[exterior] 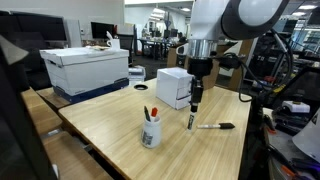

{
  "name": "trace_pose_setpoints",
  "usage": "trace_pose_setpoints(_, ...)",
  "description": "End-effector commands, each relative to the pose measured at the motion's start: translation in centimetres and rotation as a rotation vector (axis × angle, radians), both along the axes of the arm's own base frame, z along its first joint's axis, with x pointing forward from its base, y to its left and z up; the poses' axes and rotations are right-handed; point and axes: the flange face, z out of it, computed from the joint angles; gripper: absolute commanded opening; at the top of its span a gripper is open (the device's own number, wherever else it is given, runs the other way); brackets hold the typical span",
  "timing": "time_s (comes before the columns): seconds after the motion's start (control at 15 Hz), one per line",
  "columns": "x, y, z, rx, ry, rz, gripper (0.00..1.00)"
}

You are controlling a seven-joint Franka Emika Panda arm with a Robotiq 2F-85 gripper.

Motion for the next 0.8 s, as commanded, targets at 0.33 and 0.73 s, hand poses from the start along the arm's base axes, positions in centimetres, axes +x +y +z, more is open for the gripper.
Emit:
trace_pose_setpoints(0.33,-0.7,0.9,1.5,0.012,-0.04,0.043,1.0)
trace_pose_setpoints(0.73,-0.2,4.1,3.2,0.041,-0.076,0.107,1.0)
